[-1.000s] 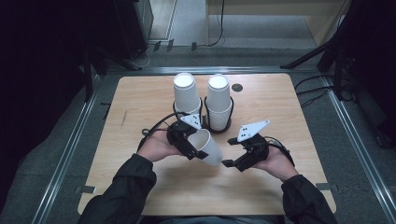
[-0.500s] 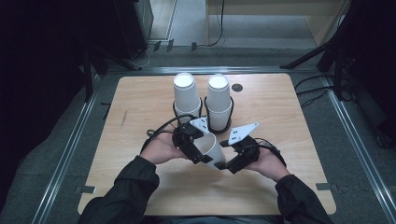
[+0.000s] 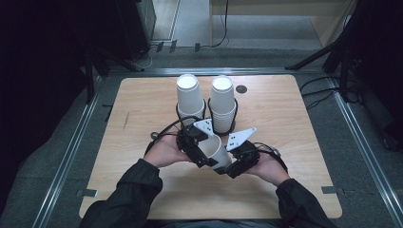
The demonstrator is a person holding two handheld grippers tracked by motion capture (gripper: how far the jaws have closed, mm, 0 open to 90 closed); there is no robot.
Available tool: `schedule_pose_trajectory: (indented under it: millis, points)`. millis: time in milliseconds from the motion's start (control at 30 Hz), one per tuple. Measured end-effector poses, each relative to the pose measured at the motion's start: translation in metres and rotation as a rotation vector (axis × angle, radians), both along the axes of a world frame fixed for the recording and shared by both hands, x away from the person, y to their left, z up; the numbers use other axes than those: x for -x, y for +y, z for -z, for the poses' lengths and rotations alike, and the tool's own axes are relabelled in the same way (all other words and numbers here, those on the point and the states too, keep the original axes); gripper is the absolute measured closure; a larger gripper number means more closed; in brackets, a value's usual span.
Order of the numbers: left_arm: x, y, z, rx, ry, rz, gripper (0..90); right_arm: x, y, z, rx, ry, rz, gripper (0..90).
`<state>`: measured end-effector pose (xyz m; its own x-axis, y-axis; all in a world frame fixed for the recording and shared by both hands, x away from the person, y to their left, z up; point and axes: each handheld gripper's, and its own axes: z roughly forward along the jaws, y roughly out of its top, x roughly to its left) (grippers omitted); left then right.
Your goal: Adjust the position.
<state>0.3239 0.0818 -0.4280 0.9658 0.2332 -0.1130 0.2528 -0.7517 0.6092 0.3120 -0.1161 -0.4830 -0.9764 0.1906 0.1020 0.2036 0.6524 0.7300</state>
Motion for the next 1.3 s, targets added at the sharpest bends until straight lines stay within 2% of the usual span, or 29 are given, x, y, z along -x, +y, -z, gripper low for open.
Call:
schedule_pose_trajectory:
  millis: [33, 100, 167, 200, 267, 400, 600, 833, 867, 900, 1033, 1200, 1300]
  points:
    - [0.002, 0.001, 0.000, 0.027, -0.014, -0.003, 9.6, -0.001, 0.000, 0.000, -0.007, 0.007, 0.002, 24.0]
    - [0.001, 0.001, 0.000, 0.037, -0.007, -0.015, 7.6, 0.000, -0.001, -0.002, -0.023, 0.007, 0.004, 23.9]
    - [0.001, 0.001, -0.001, 0.036, -0.023, -0.029, 0.0, 0.000, -0.002, -0.005, -0.035, 0.025, 0.007, 23.9]
    - [0.001, 0.001, -0.001, 0.036, -0.023, -0.029, 0.0, 0.000, -0.002, -0.005, -0.035, 0.025, 0.007, 23.9]
    - [0.001, 0.004, -0.001, 0.063, -0.004, -0.026, 0.0, -0.002, -0.007, -0.008, -0.048, 0.026, 0.023, 23.8]
    - [0.000, 0.007, -0.001, 0.067, -0.010, -0.026, 0.0, -0.003, -0.011, -0.010, -0.054, 0.022, 0.028, 23.8]
    - [0.000, 0.016, -0.003, 0.105, -0.028, -0.049, 0.0, -0.005, -0.019, -0.015, -0.067, 0.018, 0.048, 23.7]
    - [-0.002, 0.025, 0.000, 0.117, -0.028, -0.070, 0.0, -0.008, -0.025, -0.020, -0.079, 0.016, 0.066, 23.7]
    - [-0.001, 0.027, 0.001, 0.120, -0.041, -0.074, 2.4, -0.009, -0.027, -0.021, -0.084, 0.017, 0.071, 23.7]
    - [0.000, 0.030, 0.002, 0.149, -0.045, -0.080, 5.2, -0.009, -0.028, -0.022, -0.087, 0.015, 0.076, 23.6]
    - [-0.001, 0.035, 0.004, 0.171, -0.024, -0.098, 6.1, -0.009, -0.030, -0.025, -0.096, 0.011, 0.086, 23.6]
    - [0.001, 0.038, 0.008, 0.178, -0.017, -0.116, 6.0, -0.010, -0.033, -0.028, -0.109, 0.012, 0.098, 23.6]
    - [0.002, 0.039, 0.010, 0.223, -0.014, -0.145, 6.0, -0.010, -0.035, -0.029, -0.124, 0.019, 0.106, 23.6]
